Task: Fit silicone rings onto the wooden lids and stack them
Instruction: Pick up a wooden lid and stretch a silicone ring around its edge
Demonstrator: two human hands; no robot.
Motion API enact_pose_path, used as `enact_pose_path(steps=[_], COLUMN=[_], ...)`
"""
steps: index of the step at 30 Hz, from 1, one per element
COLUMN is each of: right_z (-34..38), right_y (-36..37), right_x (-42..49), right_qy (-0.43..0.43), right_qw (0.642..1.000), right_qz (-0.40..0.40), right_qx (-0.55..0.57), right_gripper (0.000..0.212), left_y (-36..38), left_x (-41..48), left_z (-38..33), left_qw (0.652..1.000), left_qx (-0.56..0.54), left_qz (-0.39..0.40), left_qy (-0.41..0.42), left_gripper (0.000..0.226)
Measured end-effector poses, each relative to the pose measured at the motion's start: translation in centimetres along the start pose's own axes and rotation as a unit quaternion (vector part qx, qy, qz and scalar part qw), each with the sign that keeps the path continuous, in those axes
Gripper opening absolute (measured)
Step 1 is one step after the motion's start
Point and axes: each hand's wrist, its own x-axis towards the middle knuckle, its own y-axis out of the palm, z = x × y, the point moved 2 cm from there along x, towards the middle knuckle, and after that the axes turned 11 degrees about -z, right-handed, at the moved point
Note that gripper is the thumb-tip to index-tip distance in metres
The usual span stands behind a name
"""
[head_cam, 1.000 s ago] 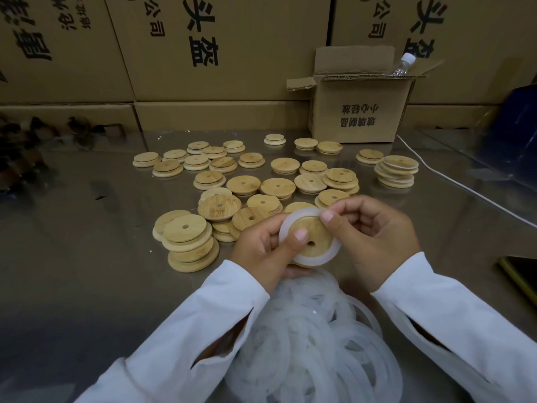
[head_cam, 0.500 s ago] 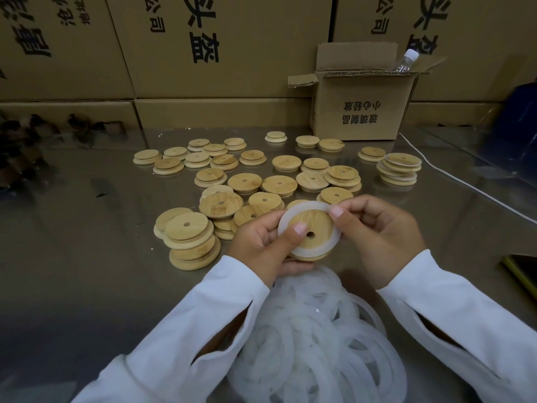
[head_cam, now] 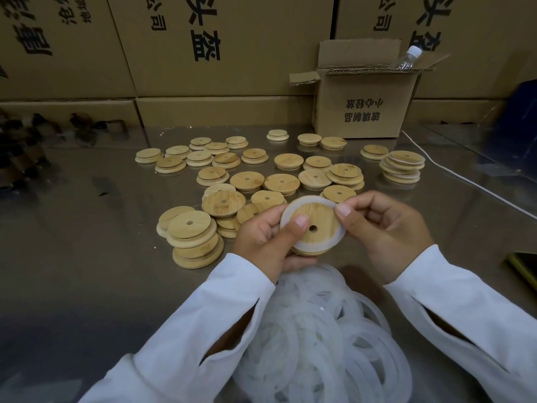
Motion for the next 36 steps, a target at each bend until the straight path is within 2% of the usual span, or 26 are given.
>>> enact_pose_path(steps=[6, 9, 17, 23, 28, 36], right_z=[0.6, 1.0, 0.7, 0.1, 0.2, 0.5], right_y=[0.0, -0.1, 0.1, 0.5, 0.6, 0.6], right_x=[0.2, 0.1, -0.9, -1.4, -1.6, -1.9], right_qy=[-0.037, -0.051, -0.028, 0.006, 0.027, 0.016], right_qw=[0.999, 0.998, 0.997, 1.0, 0.999, 0.999], right_qz=[0.013, 0.022, 0.061, -0.014, -0.034, 0.0], right_qx=[-0.004, 0.009, 0.035, -0.003, -0.003, -0.032], right_gripper=[0.012, 0.003, 0.023, 0.01, 0.009, 0.007], left_y=[0.0, -0.1, -0.1, 0.1, 0.0, -0.4], left_x=[0.0, 0.0, 0.0, -0.1, 0.0, 0.3], left_z=[-0.2, -0.5, -0.5, -0.4, -0.2, 0.2], left_qw=[0.997, 0.996, 0.991, 0.988, 0.993, 0.997], left_qx=[-0.062, -0.073, -0.111, -0.119, -0.091, -0.056], left_qz=[0.005, 0.015, -0.014, -0.033, -0.03, -0.046], left_qy=[-0.036, -0.044, -0.079, -0.093, -0.076, -0.033], left_gripper=[0.036, 0.035, 0.035, 0.019, 0.04, 0.037])
